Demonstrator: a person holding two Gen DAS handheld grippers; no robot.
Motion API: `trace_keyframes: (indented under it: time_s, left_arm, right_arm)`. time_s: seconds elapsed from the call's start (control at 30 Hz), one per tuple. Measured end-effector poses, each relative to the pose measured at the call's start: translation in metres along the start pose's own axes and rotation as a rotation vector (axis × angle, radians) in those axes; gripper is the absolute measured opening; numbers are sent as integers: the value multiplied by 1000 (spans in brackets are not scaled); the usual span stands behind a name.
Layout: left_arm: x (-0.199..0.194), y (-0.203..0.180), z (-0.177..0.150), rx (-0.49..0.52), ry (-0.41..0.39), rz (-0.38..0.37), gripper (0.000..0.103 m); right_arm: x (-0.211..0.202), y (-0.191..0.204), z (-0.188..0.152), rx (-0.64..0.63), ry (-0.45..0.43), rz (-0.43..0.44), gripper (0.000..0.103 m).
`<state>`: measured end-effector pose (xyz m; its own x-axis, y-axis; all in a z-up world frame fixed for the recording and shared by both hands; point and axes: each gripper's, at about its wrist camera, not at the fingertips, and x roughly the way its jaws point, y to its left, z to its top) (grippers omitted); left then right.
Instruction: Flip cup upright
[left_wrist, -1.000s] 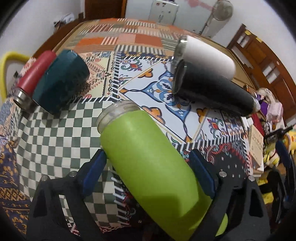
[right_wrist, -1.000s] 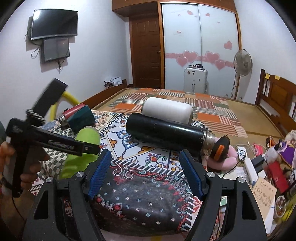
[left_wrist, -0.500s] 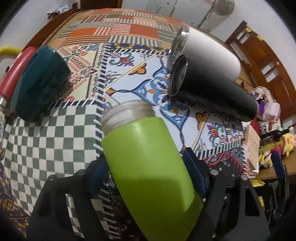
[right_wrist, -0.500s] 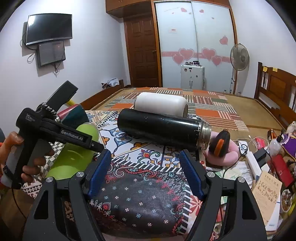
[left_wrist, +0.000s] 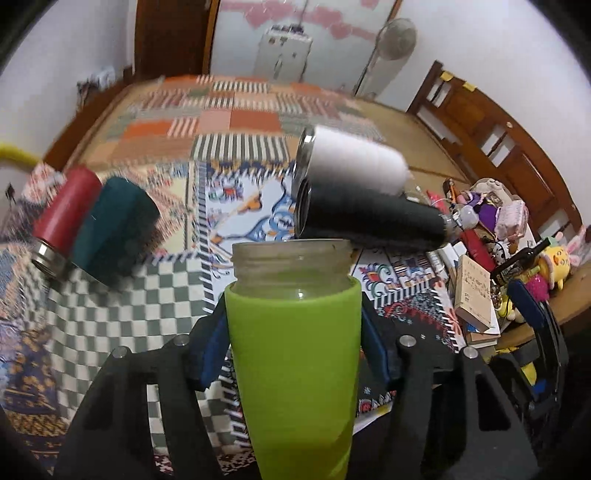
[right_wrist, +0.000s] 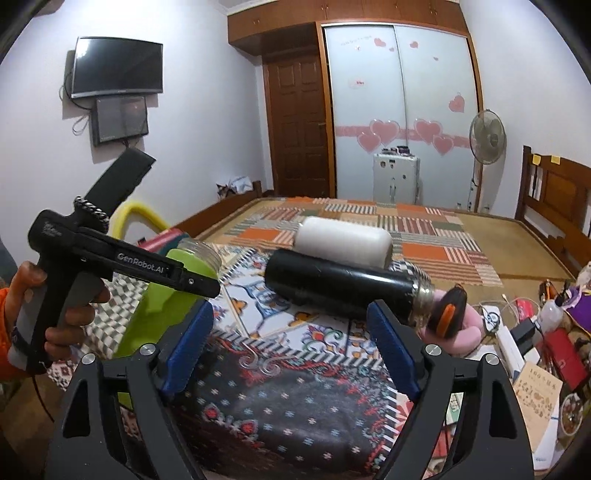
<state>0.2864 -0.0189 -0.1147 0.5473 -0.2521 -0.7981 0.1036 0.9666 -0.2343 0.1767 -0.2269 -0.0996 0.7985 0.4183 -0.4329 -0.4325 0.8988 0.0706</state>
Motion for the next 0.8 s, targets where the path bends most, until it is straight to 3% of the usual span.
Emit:
trace_keyframes:
  time_s: [0.17,0.4,0.47,0.53,0.8]
  left_arm:
    - [-35,-5,-6,31,-85,5,62]
    - [-76,-14,-10,110,-225,68,62]
    - [-81,-17,-7,132,-259,84,62]
    - [-83,-20,-3,148,-286,100,62]
    - [-64,-25,9,176,-277,112,62]
  right_arm:
    - [-4,8,7,-4,-30,27,85]
    - [-7,13,12,-4,-54,51,87]
    - [-9,15,13,0,-67,51,96]
    - [-10,15,13,8,-81,51,98]
    - [-8,9,14,32,-86,51,98]
